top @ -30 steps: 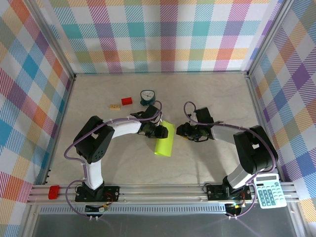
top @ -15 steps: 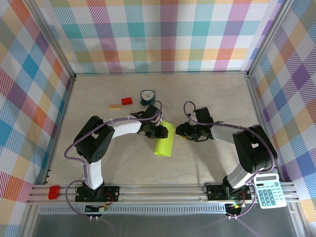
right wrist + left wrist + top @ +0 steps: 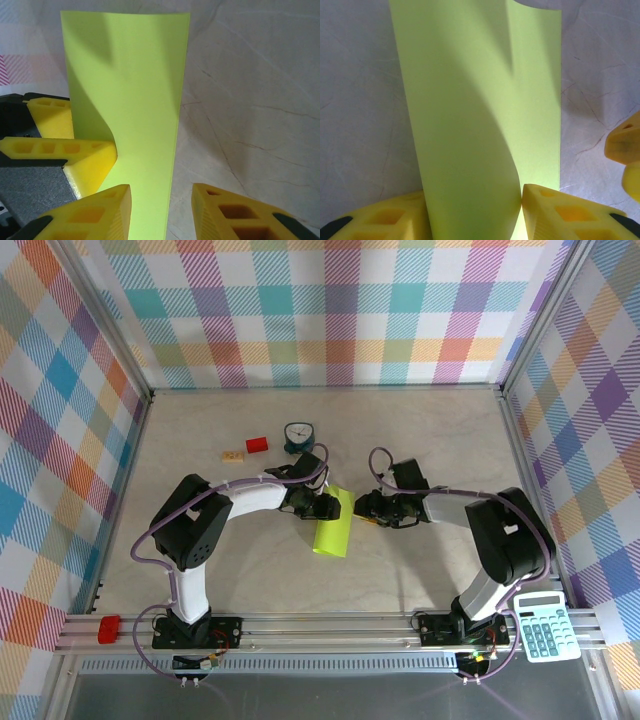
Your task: Fold a paper plane with a square sheet of paper (fold left side to right side)
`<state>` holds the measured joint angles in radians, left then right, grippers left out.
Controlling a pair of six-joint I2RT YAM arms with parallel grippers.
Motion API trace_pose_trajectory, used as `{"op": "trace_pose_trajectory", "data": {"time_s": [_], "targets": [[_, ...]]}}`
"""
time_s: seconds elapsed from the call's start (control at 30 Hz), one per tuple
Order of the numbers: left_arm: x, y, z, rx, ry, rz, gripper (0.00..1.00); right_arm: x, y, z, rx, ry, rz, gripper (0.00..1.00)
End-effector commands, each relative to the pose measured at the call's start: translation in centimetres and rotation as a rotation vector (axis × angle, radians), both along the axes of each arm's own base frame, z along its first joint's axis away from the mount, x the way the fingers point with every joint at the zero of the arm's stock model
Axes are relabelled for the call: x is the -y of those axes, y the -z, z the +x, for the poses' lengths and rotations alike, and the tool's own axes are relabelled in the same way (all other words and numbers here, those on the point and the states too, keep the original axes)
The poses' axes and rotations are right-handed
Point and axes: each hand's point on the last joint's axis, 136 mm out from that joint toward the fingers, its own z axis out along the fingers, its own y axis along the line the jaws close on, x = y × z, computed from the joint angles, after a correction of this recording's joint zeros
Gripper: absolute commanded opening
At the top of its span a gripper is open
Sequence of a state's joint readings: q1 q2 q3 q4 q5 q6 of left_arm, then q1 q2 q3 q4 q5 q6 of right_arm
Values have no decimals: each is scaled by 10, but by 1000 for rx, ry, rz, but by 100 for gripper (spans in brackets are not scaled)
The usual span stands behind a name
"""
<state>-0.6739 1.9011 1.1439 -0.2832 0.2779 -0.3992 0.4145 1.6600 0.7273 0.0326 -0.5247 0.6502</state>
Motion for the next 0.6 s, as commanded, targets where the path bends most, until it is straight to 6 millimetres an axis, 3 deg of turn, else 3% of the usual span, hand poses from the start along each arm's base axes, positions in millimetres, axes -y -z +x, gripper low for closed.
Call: {"op": "trace_pose_trajectory", "data": {"time_s": [0.0, 0.17, 0.57], "targets": [[-30, 58, -24, -96, -2, 177, 49, -11, -7, 4, 10, -17, 32, 36], [-30, 58, -24, -96, -3, 179, 49, -18, -6, 4, 6, -35, 39, 32], [-30, 57, -23, -94, -5, 180, 49, -36, 5, 3, -21, -62, 53, 12]]}}
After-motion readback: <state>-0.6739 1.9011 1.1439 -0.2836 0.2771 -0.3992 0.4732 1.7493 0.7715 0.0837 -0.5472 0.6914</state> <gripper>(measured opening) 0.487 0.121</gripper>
